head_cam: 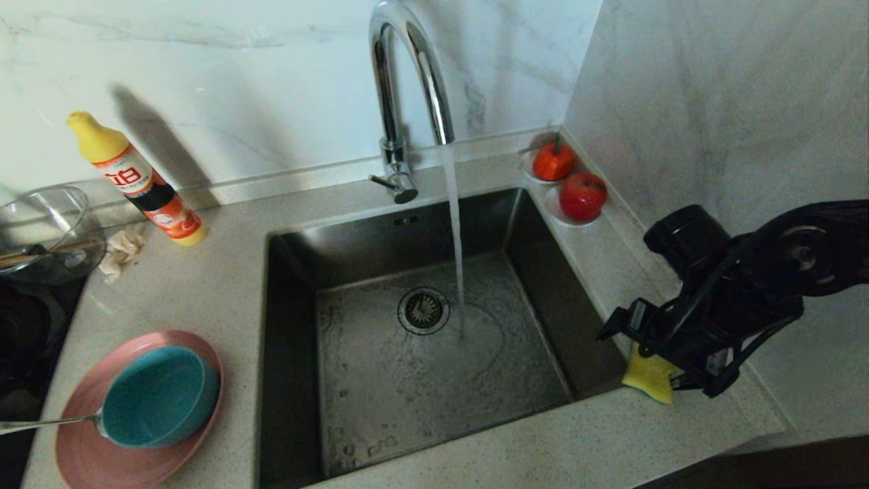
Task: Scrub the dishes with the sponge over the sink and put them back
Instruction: Rinse the spoon
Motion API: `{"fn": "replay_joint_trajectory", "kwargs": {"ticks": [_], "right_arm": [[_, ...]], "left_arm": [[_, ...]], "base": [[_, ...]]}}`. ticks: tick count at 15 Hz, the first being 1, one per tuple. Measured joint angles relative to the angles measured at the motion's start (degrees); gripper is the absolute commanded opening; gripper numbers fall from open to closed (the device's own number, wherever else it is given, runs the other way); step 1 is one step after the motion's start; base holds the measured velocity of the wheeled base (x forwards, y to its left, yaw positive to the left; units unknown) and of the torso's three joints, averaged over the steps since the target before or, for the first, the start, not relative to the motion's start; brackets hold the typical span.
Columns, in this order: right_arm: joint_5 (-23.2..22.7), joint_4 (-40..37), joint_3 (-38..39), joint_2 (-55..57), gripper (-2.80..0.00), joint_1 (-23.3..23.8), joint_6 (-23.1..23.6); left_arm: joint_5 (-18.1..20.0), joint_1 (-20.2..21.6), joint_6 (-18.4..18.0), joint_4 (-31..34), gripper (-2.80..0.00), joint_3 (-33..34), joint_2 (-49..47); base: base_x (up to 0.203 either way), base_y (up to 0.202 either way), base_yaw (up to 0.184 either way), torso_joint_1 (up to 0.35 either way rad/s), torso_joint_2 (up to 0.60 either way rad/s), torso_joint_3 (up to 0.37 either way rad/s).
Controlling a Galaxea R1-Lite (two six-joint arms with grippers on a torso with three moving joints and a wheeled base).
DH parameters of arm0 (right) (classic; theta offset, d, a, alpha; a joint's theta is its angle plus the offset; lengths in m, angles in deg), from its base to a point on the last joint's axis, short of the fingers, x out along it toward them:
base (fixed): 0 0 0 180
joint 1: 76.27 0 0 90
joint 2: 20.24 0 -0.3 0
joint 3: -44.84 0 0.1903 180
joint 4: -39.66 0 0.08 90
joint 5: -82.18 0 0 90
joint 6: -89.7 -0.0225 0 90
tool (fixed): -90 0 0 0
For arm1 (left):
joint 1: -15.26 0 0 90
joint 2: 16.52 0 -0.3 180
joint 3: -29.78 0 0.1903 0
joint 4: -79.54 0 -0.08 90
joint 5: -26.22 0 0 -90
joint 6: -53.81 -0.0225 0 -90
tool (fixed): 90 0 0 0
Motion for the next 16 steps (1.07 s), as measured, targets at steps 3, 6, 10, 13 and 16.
{"fn": "replay_joint_trajectory", "kwargs": {"ticks": [3, 6, 10, 13, 16], "right_arm": [[1.98, 2.64, 0.68, 0.35, 0.0, 0.0, 0.04], [2.35, 3.58, 0.41, 0.46, 0.0, 0.0, 0.06], [2.46, 3.88, -0.06, 0.9, 0.0, 0.01, 0.03], [4.88, 4.62, -0.04, 1.07, 0.0, -0.02, -0.02], [6.64, 4.63, 0.02, 1.06, 0.0, 0.01, 0.0]], "left_arm": [[0.01, 0.0, 0.0, 0.0, -2.8, 0.0, 0.0], [0.0, 0.0, -0.02, 0.0, -2.8, 0.0, 0.0], [0.02, 0.0, 0.0, 0.0, -2.8, 0.0, 0.0], [0.0, 0.0, 0.0, 0.0, -2.8, 0.0, 0.0], [0.0, 0.0, -0.01, 0.0, -2.8, 0.0, 0.0]], "base": [[0.0, 0.0, 0.0, 0.0, 0.0, 0.0], [0.0, 0.0, 0.0, 0.0, 0.0, 0.0], [0.0, 0.0, 0.0, 0.0, 0.0, 0.0], [0.0, 0.0, 0.0, 0.0, 0.0, 0.0], [0.0, 0.0, 0.0, 0.0, 0.0, 0.0]]}}
